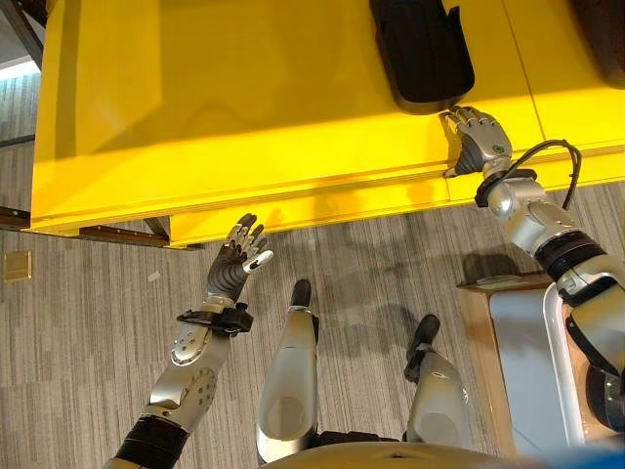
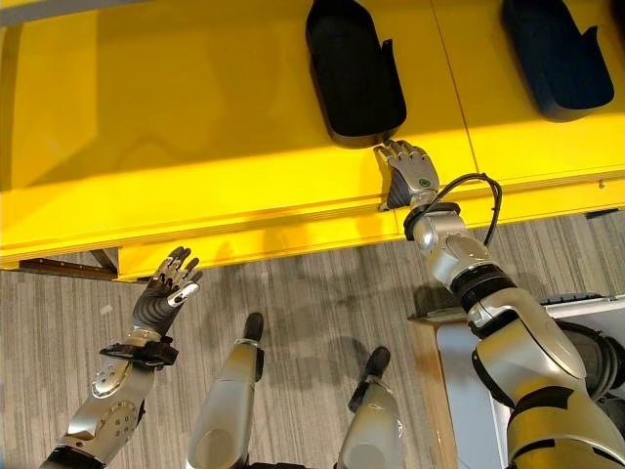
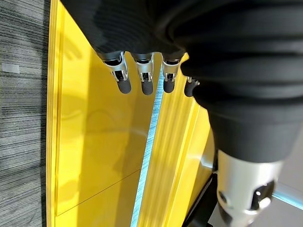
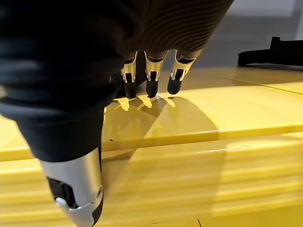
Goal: Move parts from the plastic box to the shelf.
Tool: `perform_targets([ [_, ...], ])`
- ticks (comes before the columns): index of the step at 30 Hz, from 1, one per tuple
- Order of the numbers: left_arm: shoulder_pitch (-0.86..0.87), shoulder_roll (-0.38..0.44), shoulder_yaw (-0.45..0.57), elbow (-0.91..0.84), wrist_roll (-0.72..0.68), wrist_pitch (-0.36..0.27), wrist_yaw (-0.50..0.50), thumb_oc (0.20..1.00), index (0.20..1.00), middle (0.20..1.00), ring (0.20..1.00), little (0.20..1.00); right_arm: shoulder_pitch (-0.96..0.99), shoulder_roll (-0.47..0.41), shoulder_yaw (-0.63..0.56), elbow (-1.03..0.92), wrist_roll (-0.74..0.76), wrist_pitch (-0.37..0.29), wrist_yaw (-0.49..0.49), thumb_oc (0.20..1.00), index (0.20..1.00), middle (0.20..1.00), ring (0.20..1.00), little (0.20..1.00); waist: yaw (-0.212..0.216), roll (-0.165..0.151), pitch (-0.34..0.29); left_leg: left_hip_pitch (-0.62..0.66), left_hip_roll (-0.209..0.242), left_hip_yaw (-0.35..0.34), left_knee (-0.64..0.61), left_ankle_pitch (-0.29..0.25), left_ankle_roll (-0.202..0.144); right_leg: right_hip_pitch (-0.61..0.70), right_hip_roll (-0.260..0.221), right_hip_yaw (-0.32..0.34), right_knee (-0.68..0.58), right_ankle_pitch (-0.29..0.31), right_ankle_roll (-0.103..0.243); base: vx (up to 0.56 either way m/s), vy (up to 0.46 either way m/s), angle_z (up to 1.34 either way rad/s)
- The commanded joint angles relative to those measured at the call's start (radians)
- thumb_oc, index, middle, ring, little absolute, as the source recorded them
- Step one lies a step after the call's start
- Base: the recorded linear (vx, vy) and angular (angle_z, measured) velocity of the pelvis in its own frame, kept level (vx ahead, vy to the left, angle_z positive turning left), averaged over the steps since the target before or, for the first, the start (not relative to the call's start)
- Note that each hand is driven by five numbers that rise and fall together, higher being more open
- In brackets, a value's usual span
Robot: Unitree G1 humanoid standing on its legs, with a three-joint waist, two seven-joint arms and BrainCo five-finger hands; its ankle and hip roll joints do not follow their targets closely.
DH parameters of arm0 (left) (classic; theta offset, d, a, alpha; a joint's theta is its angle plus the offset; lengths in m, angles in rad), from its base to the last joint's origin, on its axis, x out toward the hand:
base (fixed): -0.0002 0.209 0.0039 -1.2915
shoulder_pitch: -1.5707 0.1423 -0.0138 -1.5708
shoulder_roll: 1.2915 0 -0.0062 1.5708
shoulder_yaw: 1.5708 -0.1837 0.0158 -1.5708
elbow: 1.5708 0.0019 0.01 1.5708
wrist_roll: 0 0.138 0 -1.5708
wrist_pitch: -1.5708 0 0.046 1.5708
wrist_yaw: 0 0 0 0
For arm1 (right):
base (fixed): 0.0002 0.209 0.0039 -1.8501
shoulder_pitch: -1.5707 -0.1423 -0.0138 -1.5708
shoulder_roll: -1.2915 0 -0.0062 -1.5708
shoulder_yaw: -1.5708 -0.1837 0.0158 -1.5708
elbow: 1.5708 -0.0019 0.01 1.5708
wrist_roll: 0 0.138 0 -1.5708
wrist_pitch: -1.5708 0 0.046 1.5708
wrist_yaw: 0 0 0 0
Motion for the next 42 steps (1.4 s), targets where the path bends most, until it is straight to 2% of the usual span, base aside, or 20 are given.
perform_targets([
  [1,0.013,0.034,0.009,-0.055,0.011,-0.058,0.002,1.0,1.0,1.0,1.0,1.0,-0.076,0.059,-0.019,-0.08,0.031,-0.067,-0.021,1.0,1.0,1.0,1.0,1.0,0.063,-0.025,-0.008,0.033,-0.013,0.003,-0.065,0.066,0.026,-0.026,0.01,0.032,0.282,-0.108,-0.035,0.0,0.0,0.0],
  [8,0.007,0.012,0.015,-0.039,0.044,-0.049,0.008,1.0,1.0,1.0,1.0,1.0,0.196,-0.003,-0.136,-0.344,0.044,-0.119,0.005,1.0,1.0,1.0,1.0,1.0,0.032,-0.038,-0.009,0.045,-0.001,0.003,-0.065,0.064,0.022,-0.022,0.016,0.038,0.285,-0.116,-0.035,0.0,0.0,0.0],
  [10,0.006,0.008,0.015,-0.039,0.055,-0.044,0.007,1.0,1.0,1.0,1.0,1.0,0.326,-0.007,-0.181,-0.458,0.06,-0.153,0.031,1.0,1.0,1.0,1.0,1.0,0.015,-0.042,-0.013,0.053,0.007,0.004,-0.063,0.064,0.018,-0.017,0.02,0.04,0.289,-0.125,-0.038,-0.01,-0.015,0.0],
  [18,0.006,-0.001,0.013,-0.021,0.075,-0.038,0.0,1.0,1.0,1.0,1.0,1.0,0.539,-0.023,-0.311,-0.675,0.142,-0.218,0.054,1.0,1.0,1.0,1.0,1.0,-0.011,-0.052,-0.038,0.089,0.034,0.007,-0.082,0.073,0.003,0.008,0.04,0.043,0.269,-0.129,-0.038,0.0,-0.025,-0.07],
  [20,0.011,-0.013,0.015,-0.004,0.084,-0.033,-0.004,1.0,1.0,1.0,1.0,1.0,0.645,-0.019,-0.382,-0.789,0.192,-0.255,0.066,1.0,1.0,1.0,1.0,1.0,-0.034,-0.058,-0.064,0.127,0.059,0.011,-0.129,0.094,-0.007,0.028,0.062,0.043,0.232,-0.122,-0.038,0.03,-0.081,-0.24],
  [25,0.028,-0.021,0.032,0.022,0.098,-0.029,-0.015,1.0,1.0,1.0,1.0,1.0,0.817,0.007,-0.494,-0.924,0.305,-0.309,0.104,1.0,1.0,1.0,1.0,1.0,-0.071,-0.067,-0.13,0.218,0.109,0.032,-0.258,0.161,-0.022,0.078,0.111,0.043,0.139,-0.101,-0.037,0.06,-0.072,-0.25],
  [30,0.053,-0.047,0.045,0.056,0.098,-0.028,-0.026,1.0,1.0,1.0,1.0,1.0,0.955,0.108,-0.558,-0.976,0.568,-0.364,0.168,1.0,1.0,1.0,1.0,1.0,-0.102,-0.059,-0.203,0.322,0.17,0.078,-0.389,0.227,-0.028,0.126,0.165,0.072,0.058,-0.095,-0.036,0.06,-0.069,-0.24],
  [31,0.066,-0.064,0.05,0.06,0.091,-0.028,-0.03,1.0,1.0,1.0,1.0,1.0,0.991,0.156,-0.559,-0.969,0.735,-0.39,0.226,1.0,1.0,1.0,1.0,1.0,-0.11,-0.054,-0.228,0.359,0.196,0.096,-0.433,0.25,-0.034,0.131,0.192,0.096,0.052,-0.105,-0.042,0.03,-0.097,-0.34],
  [34,0.089,-0.102,0.043,0.062,0.079,-0.032,-0.041,1.0,1.0,1.0,1.0,1.0,1.055,0.227,-0.561,-0.977,0.906,-0.403,0.274,1.0,1.0,1.0,1.0,1.0,-0.131,-0.036,-0.27,0.382,0.229,0.132,-0.45,0.292,-0.047,0.155,0.24,0.121,-0.001,-0.104,-0.064,0.0,-0.131,-0.6],
  [35,0.086,-0.111,0.039,0.064,0.077,-0.032,-0.046,1.0,1.0,1.0,1.0,1.0,1.071,0.231,-0.568,-0.979,0.923,-0.406,0.282,1.0,1.0,1.0,1.0,1.0,-0.137,-0.028,-0.274,0.377,0.236,0.148,-0.443,0.319,-0.054,0.172,0.25,0.117,-0.025,-0.101,-0.071,-0.03,-0.124,-0.38],
  [36,0.087,-0.111,0.039,0.064,0.077,-0.032,-0.046,1.0,1.0,1.0,1.0,1.0,1.073,0.23,-0.569,-0.979,0.924,-0.406,0.283,1.0,1.0,1.0,1.0,1.0,-0.137,-0.026,-0.273,0.378,0.238,0.147,-0.445,0.321,-0.056,0.175,0.252,0.115,-0.03,-0.099,-0.072,-0.06,-0.098,-0.05],
  [37,0.084,-0.121,0.034,0.071,0.083,-0.032,-0.052,1.0,1.0,1.0,1.0,1.0,1.095,0.232,-0.588,-0.987,0.939,-0.409,0.282,1.0,1.0,1.0,1.0,1.0,-0.151,-0.021,-0.275,0.364,0.245,0.194,-0.432,0.366,-0.062,0.2,0.259,0.099,-0.071,-0.092,-0.084,-0.05,-0.08,-0.04],
  [39,0.083,-0.134,0.041,0.081,0.09,-0.037,-0.058,1.0,1.0,1.0,1.0,1.0,1.119,0.231,-0.624,-0.995,0.907,-0.411,0.26,1.0,1.0,1.0,1.0,1.0,-0.175,-0.013,-0.285,0.355,0.258,0.281,-0.422,0.389,-0.066,0.225,0.272,0.086,-0.112,-0.082,-0.093,-0.03,-0.095,0.12],
  [40,0.081,-0.14,0.043,0.084,0.09,-0.04,-0.058,1.0,1.0,1.0,1.0,1.0,1.127,0.239,-0.635,-0.988,0.908,-0.413,0.249,1.0,1.0,1.0,1.0,1.0,-0.185,-0.014,-0.288,0.361,0.251,0.321,-0.408,0.367,-0.064,0.243,0.274,0.084,-0.136,-0.081,-0.095,0.03,-0.094,0.27],
  [41,0.088,-0.153,0.049,0.09,0.097,-0.045,-0.048,1.0,1.0,1.0,1.0,1.0,1.143,0.262,-0.649,-0.965,0.912,-0.408,0.233,1.0,1.0,1.0,1.0,1.0,-0.186,-0.021,-0.294,0.362,0.193,0.297,-0.376,0.305,-0.043,0.261,0.278,0.108,-0.171,-0.065,-0.097,0.07,-0.065,0.26],
  [42,0.096,-0.159,0.054,0.091,0.106,-0.047,-0.041,1.0,1.0,1.0,1.0,1.0,1.152,0.274,-0.654,-0.961,0.918,-0.409,0.236,1.0,1.0,1.0,1.0,1.0,-0.177,-0.027,-0.295,0.359,0.138,0.245,-0.367,0.265,-0.026,0.265,0.276,0.127,-0.181,-0.055,-0.098,0.09,-0.039,0.02],
])
